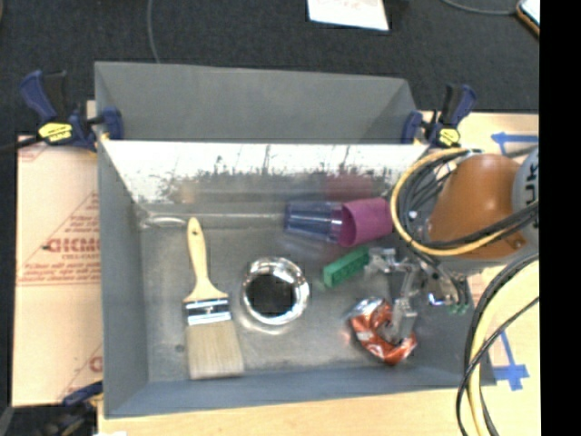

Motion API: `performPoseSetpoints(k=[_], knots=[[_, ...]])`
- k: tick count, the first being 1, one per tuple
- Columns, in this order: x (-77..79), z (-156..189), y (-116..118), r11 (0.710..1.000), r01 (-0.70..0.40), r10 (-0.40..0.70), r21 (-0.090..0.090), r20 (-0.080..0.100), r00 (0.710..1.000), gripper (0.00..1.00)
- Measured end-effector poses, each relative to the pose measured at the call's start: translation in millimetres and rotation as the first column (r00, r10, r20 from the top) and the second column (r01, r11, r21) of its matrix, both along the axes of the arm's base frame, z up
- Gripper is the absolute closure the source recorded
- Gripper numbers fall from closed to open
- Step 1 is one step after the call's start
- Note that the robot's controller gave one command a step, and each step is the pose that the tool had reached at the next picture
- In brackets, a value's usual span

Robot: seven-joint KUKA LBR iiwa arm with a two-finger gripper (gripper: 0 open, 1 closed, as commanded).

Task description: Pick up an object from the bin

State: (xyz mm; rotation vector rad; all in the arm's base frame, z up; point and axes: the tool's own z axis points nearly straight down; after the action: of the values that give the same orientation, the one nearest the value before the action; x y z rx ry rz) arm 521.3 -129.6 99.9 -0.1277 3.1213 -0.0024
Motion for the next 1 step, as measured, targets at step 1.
performPoseSetpoints(k=[1], knots=[[-2.2,-27.3,-14.8,0.972,0.236,-0.236,0.005,0.01,0.972,0.0]])
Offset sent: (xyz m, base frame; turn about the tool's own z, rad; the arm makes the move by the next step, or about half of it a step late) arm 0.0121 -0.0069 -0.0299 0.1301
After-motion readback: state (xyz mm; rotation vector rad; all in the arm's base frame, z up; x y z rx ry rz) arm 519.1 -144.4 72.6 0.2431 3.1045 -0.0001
